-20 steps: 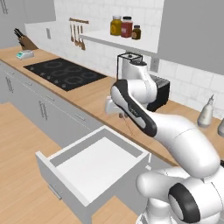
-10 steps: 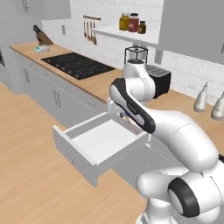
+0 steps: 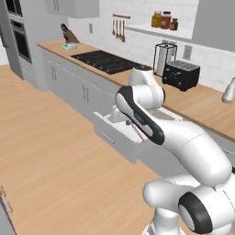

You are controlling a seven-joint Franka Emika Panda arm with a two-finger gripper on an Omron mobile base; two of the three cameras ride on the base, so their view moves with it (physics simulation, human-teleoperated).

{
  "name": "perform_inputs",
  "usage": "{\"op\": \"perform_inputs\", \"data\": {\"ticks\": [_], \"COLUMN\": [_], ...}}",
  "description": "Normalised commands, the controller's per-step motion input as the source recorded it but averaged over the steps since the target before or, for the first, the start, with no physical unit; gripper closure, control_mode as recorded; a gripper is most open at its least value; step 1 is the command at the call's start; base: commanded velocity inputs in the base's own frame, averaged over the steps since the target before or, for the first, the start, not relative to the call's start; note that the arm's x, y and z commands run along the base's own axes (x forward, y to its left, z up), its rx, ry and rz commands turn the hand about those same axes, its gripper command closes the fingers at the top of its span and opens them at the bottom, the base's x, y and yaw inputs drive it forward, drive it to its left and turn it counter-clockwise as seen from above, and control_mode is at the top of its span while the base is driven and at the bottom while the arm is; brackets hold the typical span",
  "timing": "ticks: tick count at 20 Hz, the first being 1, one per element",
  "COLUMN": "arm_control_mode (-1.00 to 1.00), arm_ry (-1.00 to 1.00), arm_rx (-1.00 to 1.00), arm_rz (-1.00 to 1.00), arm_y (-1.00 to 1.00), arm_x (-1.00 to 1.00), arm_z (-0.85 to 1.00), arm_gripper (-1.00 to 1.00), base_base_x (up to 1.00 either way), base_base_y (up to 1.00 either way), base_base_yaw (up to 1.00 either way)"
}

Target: Take a straw from the drawer in front and place it inside the glass cup on the dining counter.

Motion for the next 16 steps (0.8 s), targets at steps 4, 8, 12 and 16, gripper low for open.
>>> {"op": "perform_inputs", "data": {"ticks": [4,8,12,16], "arm_control_mode": [1.00,1.00,1.00,1.00], "arm_ry": [0.00,0.00,0.00,0.00], "arm_rx": [0.00,0.00,0.00,0.00], "arm_rz": [0.00,0.00,0.00,0.00], "arm_y": [0.00,0.00,0.00,0.00], "arm_x": [0.00,0.00,0.00,0.00], "arm_z": [0.00,0.00,0.00,0.00], "arm_gripper": [1.00,1.00,1.00,1.00], "base_base_x": [-0.72,-0.61,-0.07,0.11], "base_base_y": [0.83,0.77,0.99,1.00], "base_base_yaw": [0.00,0.00,0.00,0.00]}}
